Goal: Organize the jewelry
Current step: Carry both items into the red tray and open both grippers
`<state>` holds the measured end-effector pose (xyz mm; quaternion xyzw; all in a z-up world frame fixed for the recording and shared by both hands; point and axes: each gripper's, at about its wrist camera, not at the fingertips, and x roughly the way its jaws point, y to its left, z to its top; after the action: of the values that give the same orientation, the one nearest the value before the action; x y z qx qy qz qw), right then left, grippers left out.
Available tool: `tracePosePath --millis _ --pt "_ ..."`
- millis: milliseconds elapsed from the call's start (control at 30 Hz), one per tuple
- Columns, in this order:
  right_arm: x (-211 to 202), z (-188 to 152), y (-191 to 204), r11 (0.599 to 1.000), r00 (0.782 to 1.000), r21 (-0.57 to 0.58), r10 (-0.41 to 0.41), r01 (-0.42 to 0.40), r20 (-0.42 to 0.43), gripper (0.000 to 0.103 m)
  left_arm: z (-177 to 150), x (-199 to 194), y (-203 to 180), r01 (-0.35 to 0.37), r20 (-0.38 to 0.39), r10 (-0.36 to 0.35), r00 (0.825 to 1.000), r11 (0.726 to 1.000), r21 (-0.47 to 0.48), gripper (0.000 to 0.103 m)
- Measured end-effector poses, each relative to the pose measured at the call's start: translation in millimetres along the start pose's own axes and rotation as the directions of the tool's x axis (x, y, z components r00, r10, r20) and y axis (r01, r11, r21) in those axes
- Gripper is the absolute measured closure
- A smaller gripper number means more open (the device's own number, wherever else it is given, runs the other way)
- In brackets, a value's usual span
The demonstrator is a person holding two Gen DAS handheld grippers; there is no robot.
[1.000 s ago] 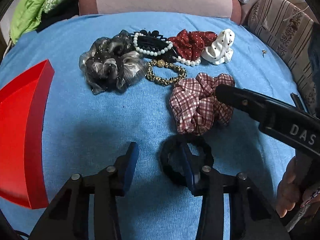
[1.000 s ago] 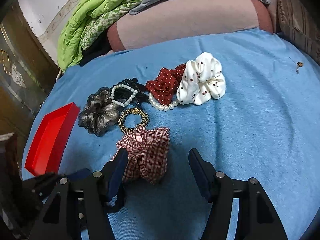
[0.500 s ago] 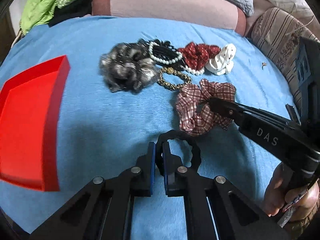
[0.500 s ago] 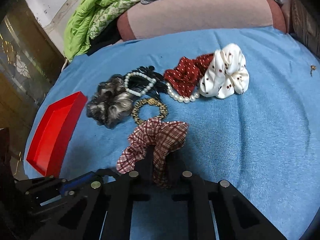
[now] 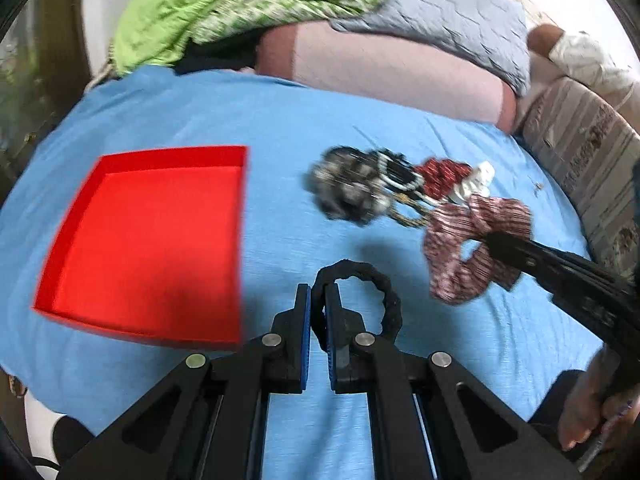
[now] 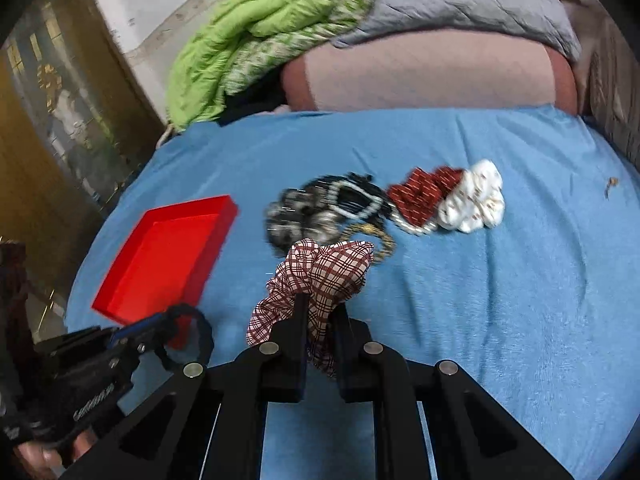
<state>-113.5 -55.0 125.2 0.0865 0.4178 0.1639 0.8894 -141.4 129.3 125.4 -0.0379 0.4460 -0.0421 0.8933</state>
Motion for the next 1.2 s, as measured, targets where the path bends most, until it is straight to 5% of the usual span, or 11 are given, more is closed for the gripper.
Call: tracePosePath --millis 400,667,1000,1033,1133,1200 --pt "10.4 39.4 106.6 0.974 0.994 -0.199 0.102 -0.107 -0.035 0.091 28.8 -21.9 105.7 -0.120 0.051 0.126 0.991 0.986 -0.113 0.097" --pt "97.0 72.7 153.1 0.964 0.987 -0.219 0.131 -0.150 -0.098 0.091 64.8 29.0 167.9 -0.199 -0.039 0.195 0.980 0.965 -0.169 0.097" --pt "196.3 70.3 174.7 0.951 0.976 -0.270 0.096 -0.148 -0.196 0.089 88.4 99.0 231.4 -0.270 -0.163 0.231 0.959 0.921 -0.281 0.096" --pt "200.2 69.2 175.6 0.951 0.976 -0.274 0.090 -0.144 -0.200 0.089 89.3 100.2 235.9 -0.268 -0.170 0.225 0.959 0.917 -0.297 0.094" --pt "208.4 69.8 174.0 0.953 0.976 -0.274 0.077 -0.132 -0.202 0.084 90.5 84.5 244.1 -0.242 -0.150 0.201 0.968 0.908 -0.341 0.068" --pt "209.6 70.8 174.1 0.953 0.976 -0.271 0.080 -0.134 -0.202 0.066 92.0 68.7 243.3 -0.251 -0.119 0.223 0.968 0.905 -0.344 0.058"
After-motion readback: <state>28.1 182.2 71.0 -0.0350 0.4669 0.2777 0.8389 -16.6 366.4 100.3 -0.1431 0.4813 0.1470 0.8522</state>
